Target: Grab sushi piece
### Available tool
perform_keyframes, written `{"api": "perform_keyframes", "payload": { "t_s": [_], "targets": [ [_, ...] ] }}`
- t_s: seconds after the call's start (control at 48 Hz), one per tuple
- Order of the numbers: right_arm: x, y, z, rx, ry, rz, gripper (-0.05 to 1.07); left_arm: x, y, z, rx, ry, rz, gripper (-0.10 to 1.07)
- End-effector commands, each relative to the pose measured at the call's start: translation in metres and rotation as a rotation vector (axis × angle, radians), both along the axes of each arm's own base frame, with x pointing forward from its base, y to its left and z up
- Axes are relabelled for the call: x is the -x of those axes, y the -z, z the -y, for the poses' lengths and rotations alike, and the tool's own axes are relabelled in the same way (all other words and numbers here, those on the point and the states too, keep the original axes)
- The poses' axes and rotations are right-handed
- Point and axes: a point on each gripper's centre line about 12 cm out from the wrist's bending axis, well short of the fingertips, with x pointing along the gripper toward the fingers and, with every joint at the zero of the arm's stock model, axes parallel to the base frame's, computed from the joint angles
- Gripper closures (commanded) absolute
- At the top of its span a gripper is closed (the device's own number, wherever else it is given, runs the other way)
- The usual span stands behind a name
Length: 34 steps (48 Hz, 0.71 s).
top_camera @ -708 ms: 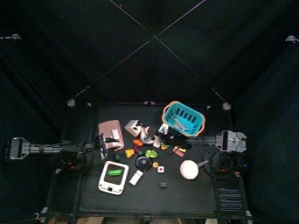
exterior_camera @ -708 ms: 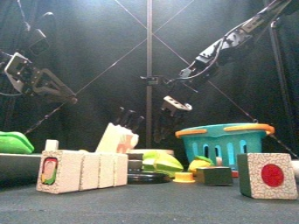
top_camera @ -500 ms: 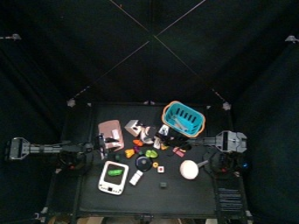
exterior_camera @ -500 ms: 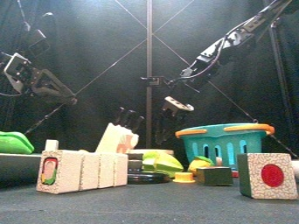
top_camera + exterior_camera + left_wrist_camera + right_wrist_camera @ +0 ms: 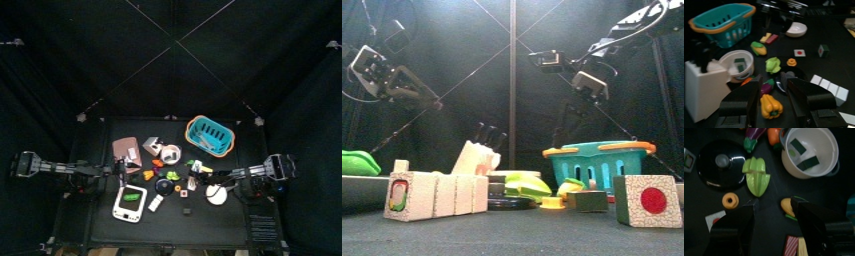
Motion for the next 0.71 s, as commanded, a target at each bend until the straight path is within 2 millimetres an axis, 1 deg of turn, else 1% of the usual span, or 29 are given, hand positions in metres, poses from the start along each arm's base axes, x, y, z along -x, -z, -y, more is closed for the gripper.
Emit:
{"api": "perform_keyframes", "payload": {
  "t_s": [0.0, 0.146, 0.229, 0.25, 0.271, 0.292, 0.375, 0.562, 0.688],
  "targets": [
    [0.011, -0.008, -0.006, -0.008, -0.017, 0.026, 0.15, -0.027, -0.005, 0.013, -0.004, 0.053, -0.009, 0.21],
    [0.026, -0.005, -0.006, -0.032, 0.001, 0.021, 0.15, -0.067, 0.003, 0.026, -0.004, 0.093, -0.057, 0.21],
    [0.032, -0.006, 0.003, -0.034, 0.028, 0.027, 0.15, -0.090, 0.010, 0.034, -0.005, 0.111, -0.081, 0.21],
    [0.033, -0.006, 0.005, -0.034, 0.034, 0.028, 0.15, -0.099, 0.011, 0.037, -0.004, 0.117, -0.078, 0.20],
    [0.035, -0.006, 0.007, -0.037, 0.040, 0.030, 0.15, -0.102, 0.012, 0.038, -0.004, 0.120, -0.081, 0.20],
    [0.037, -0.006, 0.009, -0.042, 0.050, 0.033, 0.15, -0.111, 0.013, 0.040, -0.003, 0.124, -0.083, 0.20],
    [0.043, -0.007, 0.012, -0.049, 0.063, 0.037, 0.15, -0.131, 0.017, 0.052, 0.007, 0.142, -0.085, 0.20],
    [0.058, -0.007, 0.010, -0.071, 0.074, 0.048, 0.15, -0.156, 0.026, 0.081, 0.075, 0.148, -0.088, 0.20],
    [0.066, -0.003, 0.009, -0.091, 0.081, 0.047, 0.15, -0.166, 0.033, 0.095, 0.102, 0.152, -0.091, 0.20]
  ]
}}
